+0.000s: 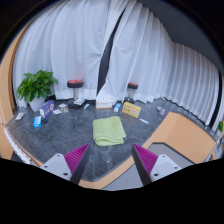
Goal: Fold towel
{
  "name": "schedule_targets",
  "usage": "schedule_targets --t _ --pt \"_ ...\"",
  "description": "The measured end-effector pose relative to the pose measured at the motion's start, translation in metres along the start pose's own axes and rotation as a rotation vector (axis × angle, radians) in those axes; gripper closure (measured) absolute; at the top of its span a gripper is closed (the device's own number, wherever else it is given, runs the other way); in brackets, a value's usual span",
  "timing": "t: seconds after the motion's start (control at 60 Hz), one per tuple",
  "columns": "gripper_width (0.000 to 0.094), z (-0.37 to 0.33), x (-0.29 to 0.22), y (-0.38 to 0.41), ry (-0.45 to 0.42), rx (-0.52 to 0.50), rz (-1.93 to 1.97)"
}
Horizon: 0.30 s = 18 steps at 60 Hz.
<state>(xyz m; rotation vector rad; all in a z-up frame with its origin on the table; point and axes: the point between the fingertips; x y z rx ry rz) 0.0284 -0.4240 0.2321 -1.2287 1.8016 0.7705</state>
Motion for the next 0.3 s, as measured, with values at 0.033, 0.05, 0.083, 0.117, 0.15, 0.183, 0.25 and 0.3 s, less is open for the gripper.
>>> schedule_targets --t 0.033,0.05,0.083,0.117,0.15,0.183,0.25,0.3 --pt "0.0087 -0.012 0.004 0.004 0.002 -0.002 0.001" --pt "0.0085 -0.018 0.006 0.005 0.003 -0.004 0.004" --pt "0.0085 -0.028 0.008 0.007 0.002 -0.005 0.009" --pt "0.0086 -0.038 0.01 0.009 -0.001 -0.005 0.01" --pt "0.0087 -0.047 0.011 0.011 -0.007 -0.005 0.011" --pt "0.0083 -0.054 0.013 0.012 -0.007 -0.005 0.013" --pt "0.0086 -0.063 0.016 0.012 -0.003 0.001 0.023" --pt "0.0086 -0.068 0.015 0.012 -0.007 0.002 0.031"
Point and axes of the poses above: the point between the fingertips, and its own axes, seen from behind it with the camera up: y to the left, x down, z forward, the way the camera looks, and after that the axes turned 13 degrees about z, right-handed
